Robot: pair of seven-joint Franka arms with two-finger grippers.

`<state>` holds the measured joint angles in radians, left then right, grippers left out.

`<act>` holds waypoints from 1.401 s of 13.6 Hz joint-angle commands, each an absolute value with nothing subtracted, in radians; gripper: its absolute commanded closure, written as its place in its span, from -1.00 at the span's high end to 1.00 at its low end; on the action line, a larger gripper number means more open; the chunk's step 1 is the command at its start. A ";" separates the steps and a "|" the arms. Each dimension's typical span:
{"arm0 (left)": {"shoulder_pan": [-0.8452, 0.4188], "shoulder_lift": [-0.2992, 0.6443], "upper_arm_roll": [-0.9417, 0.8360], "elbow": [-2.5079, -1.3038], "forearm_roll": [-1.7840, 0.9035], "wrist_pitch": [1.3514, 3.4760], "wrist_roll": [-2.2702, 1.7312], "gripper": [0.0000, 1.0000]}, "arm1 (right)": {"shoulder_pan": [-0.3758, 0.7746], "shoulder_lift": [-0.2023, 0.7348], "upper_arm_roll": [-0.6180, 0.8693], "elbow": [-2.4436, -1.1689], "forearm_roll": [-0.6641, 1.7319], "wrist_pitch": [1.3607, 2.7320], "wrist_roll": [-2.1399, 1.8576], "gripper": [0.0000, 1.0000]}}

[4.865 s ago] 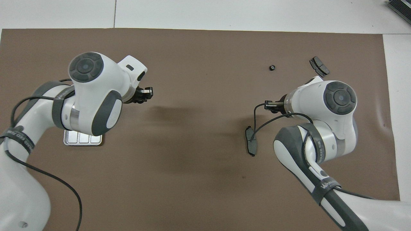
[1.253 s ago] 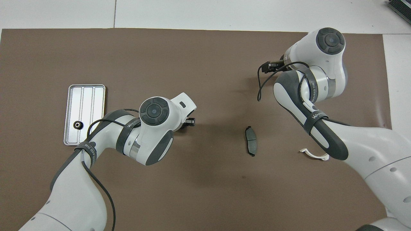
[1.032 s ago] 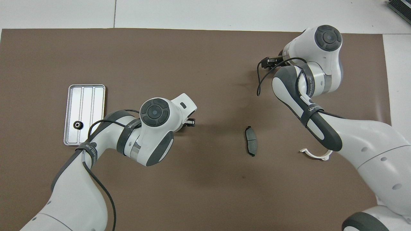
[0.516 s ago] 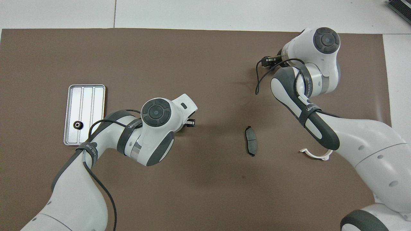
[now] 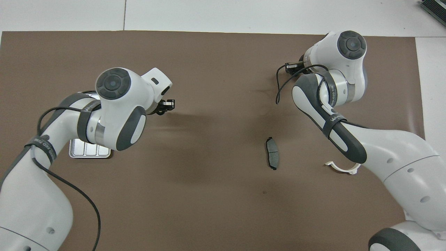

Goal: Pick bearing gear from pile to tray

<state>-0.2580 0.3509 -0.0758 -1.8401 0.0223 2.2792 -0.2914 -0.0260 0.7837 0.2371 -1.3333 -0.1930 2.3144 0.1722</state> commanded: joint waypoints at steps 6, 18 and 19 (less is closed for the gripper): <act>0.047 0.285 -0.091 -1.931 0.031 2.217 0.165 -1.00 | 0.004 0.730 0.245 -1.336 -0.204 2.264 0.248 -1.00; 0.080 0.212 -0.092 -2.075 0.028 2.217 0.258 -0.92 | 0.411 0.626 0.242 -1.410 -0.299 2.195 0.911 -1.00; 0.072 0.198 -0.092 -2.094 0.028 2.218 0.258 -0.92 | 0.437 0.630 0.244 -1.420 -0.328 2.207 0.952 -1.00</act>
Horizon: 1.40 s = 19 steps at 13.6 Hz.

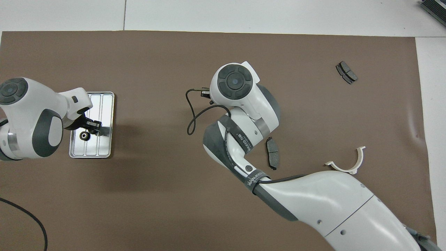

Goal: Pick bearing gear from pile to tray

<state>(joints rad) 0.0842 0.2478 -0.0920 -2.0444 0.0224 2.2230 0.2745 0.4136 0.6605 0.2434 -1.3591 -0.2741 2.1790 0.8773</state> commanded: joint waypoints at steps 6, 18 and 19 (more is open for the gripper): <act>0.071 0.167 -0.094 -2.145 0.028 2.223 0.238 0.26 | 0.514 0.617 0.245 -1.549 -0.370 2.305 1.037 -1.00; -0.086 0.221 -0.097 -1.967 0.011 2.247 -0.049 0.87 | 0.434 0.436 0.250 -1.652 -0.353 2.295 1.023 1.00; -0.125 0.230 -0.095 -1.962 0.005 2.269 -0.096 0.83 | 0.419 0.404 0.250 -1.658 -0.348 2.272 1.022 1.00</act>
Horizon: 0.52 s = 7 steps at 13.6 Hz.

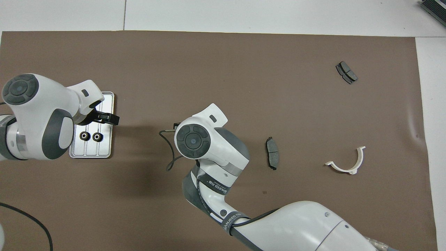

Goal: Pick bearing gear from pile to tray

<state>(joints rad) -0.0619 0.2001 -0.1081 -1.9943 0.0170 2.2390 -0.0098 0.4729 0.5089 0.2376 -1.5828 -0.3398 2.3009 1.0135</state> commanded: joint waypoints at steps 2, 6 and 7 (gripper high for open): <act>-0.208 0.233 -0.095 -1.967 0.003 2.330 -0.222 0.80 | 0.381 0.356 0.252 -1.664 -0.336 2.225 1.017 1.00; -0.366 0.235 -0.094 -1.973 0.003 2.359 -0.406 0.74 | 0.301 0.255 0.252 -1.663 -0.236 2.114 0.867 1.00; -0.408 0.239 -0.092 -1.982 0.005 2.377 -0.455 0.71 | 0.282 0.232 0.250 -1.663 -0.200 2.088 0.815 1.00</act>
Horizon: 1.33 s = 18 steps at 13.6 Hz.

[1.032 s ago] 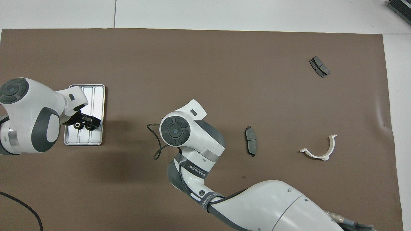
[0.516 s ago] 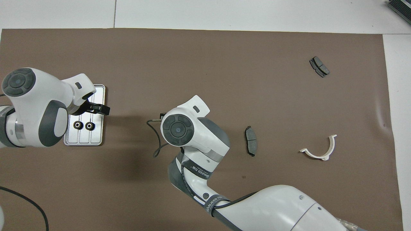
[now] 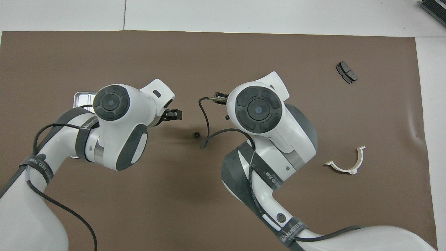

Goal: Pick bearing gear from pile to tray

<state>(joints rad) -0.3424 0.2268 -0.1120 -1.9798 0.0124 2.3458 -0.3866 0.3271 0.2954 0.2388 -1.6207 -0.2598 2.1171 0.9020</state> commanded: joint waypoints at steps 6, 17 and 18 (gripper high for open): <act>-0.505 0.298 -0.091 -2.019 0.008 2.442 -0.500 0.50 | 0.160 0.074 0.186 -1.658 -0.080 1.904 0.554 1.00; -0.514 0.337 -0.091 -2.031 0.017 2.508 -0.495 -0.01 | -0.021 -0.009 0.141 -1.655 -0.014 1.683 0.236 1.00; -0.515 0.336 -0.091 -2.033 0.017 2.504 -0.495 -0.10 | -0.020 -0.014 0.135 -1.660 -0.012 1.672 0.227 1.00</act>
<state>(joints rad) -0.4944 0.3343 -0.1072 -2.0214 0.0132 2.4855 -0.4955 -0.0081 0.0129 0.1410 -1.6294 -0.0450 1.6886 0.2674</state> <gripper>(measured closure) 0.463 0.000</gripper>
